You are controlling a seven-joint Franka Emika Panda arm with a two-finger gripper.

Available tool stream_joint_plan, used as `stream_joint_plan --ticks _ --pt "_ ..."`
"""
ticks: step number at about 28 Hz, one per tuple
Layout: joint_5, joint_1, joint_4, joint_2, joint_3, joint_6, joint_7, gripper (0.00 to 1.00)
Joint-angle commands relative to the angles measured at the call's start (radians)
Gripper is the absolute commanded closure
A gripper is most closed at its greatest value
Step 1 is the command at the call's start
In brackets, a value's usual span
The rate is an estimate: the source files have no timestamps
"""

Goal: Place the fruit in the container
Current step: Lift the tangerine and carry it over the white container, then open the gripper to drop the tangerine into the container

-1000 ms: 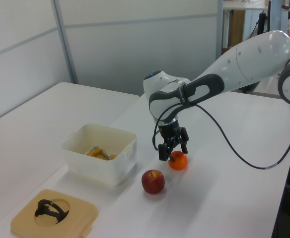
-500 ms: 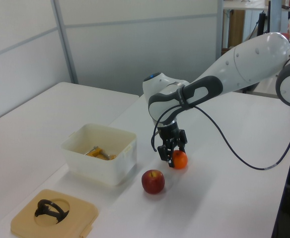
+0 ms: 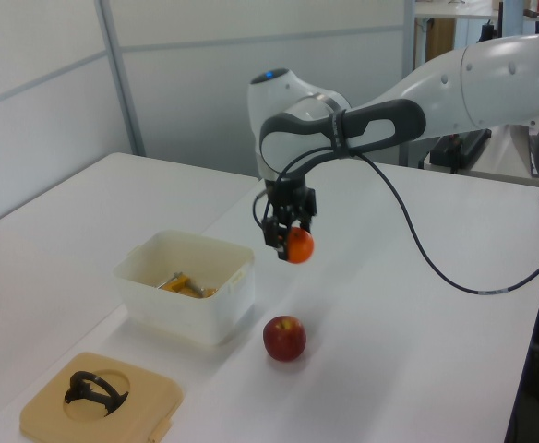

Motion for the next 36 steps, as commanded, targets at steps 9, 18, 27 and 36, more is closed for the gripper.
stream_joint_plan --ticks 9,18,27,36 --pt "-0.097 0.063 0.070 0.016 -0.001 0.403 0.248 0.48" --pt "-0.189 0.094 0.011 0.063 0.001 0.583 0.351 0.37" --pt "-0.180 0.106 -0.015 0.045 0.033 0.485 0.405 0.00" --pt "-0.166 0.106 -0.171 -0.075 0.145 0.173 0.286 0.00"
